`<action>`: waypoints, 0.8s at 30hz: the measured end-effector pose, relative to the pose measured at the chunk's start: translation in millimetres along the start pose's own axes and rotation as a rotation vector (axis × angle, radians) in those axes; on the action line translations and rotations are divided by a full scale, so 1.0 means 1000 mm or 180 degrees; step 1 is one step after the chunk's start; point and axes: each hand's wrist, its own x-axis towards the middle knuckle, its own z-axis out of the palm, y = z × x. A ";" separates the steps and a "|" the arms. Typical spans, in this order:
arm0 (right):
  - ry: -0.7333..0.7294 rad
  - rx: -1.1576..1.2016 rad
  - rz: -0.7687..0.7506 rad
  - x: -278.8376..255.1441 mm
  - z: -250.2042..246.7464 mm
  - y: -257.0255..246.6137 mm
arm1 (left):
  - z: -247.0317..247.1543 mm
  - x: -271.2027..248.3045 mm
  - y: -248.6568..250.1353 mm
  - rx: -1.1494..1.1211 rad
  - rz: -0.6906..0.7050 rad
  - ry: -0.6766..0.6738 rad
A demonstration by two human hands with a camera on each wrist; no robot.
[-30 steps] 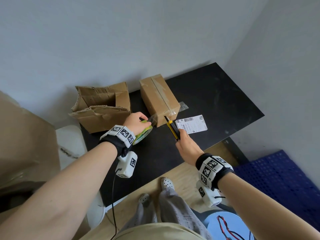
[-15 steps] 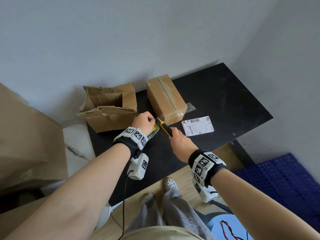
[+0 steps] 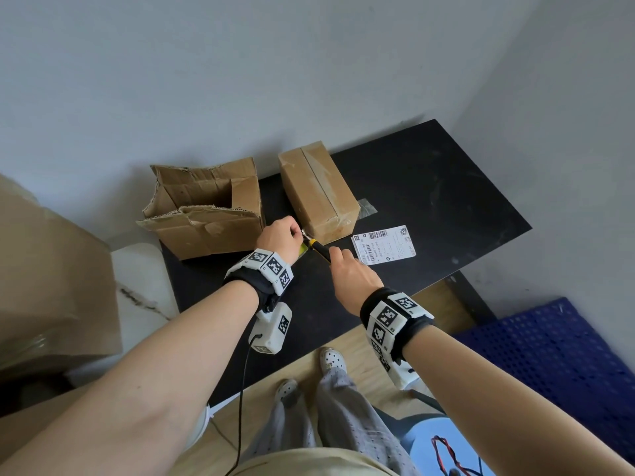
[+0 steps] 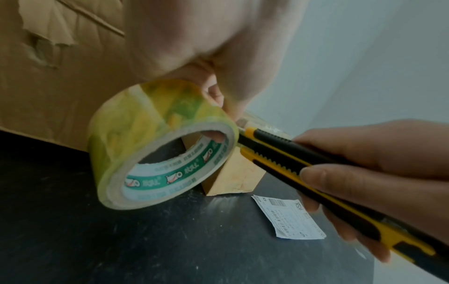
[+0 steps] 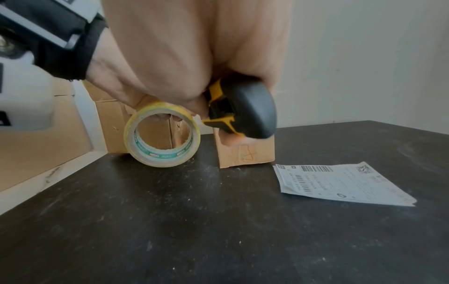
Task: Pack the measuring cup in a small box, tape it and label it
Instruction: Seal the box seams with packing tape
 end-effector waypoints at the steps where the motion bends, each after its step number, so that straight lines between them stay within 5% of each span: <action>1: -0.0017 -0.0011 0.0001 0.000 -0.001 0.000 | 0.000 0.000 0.000 0.0031 0.0016 0.0009; 12: -0.0199 -0.0058 -0.0006 -0.016 -0.004 0.022 | 0.002 -0.005 0.002 0.0019 -0.0011 0.0116; 24: -0.0340 -0.0115 -0.0107 -0.004 0.055 0.032 | 0.000 -0.010 -0.016 -0.0492 -0.0029 -0.0045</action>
